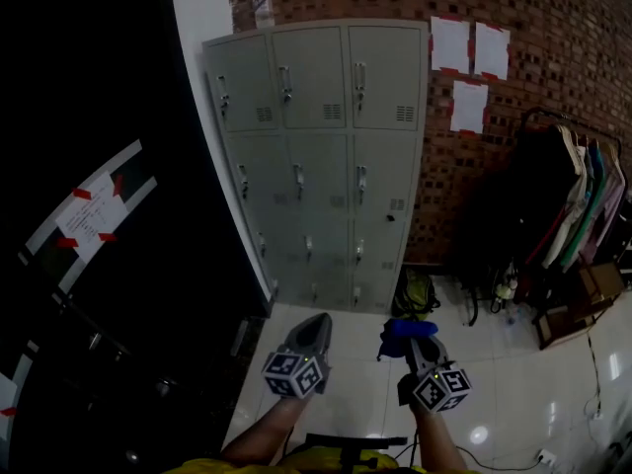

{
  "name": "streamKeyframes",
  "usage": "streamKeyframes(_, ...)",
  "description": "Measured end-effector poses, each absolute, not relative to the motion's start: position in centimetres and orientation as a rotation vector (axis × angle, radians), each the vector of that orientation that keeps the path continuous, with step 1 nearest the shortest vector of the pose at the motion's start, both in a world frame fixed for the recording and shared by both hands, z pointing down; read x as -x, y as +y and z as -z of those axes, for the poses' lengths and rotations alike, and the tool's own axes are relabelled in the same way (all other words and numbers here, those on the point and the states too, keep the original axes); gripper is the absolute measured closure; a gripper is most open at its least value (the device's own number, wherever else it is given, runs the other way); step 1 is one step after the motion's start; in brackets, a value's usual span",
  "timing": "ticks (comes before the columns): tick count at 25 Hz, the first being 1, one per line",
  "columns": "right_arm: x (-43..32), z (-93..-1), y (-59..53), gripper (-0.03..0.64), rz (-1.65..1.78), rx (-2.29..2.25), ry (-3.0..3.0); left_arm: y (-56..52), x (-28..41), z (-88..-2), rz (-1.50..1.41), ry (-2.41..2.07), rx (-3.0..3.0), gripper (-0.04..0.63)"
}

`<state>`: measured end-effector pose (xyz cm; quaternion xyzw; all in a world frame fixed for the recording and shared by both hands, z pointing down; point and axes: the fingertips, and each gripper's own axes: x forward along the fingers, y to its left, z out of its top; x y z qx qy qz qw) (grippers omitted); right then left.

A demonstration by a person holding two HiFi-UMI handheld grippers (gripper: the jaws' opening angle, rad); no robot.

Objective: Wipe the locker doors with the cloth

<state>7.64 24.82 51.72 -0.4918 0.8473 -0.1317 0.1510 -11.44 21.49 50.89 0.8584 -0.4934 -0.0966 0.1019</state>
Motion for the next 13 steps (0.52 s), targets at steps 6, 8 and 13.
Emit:
streamKeyframes(6, -3.0, -52.8, 26.7, 0.549, 0.4, 1.373, 2.46, 23.5, 15.5, -51.7, 0.27, -1.484, -2.521, 0.603)
streamKeyframes(8, -3.0, -53.3, 27.2, 0.549, 0.415, 1.38, 2.463, 23.9, 15.7, -51.8, 0.262, -1.487, -2.522, 0.603)
streamKeyframes(13, -3.4, -53.7, 27.5, 0.549, 0.436, 1.42, 2.444, 24.2, 15.5, -51.7, 0.262, -1.445, -2.555, 0.603)
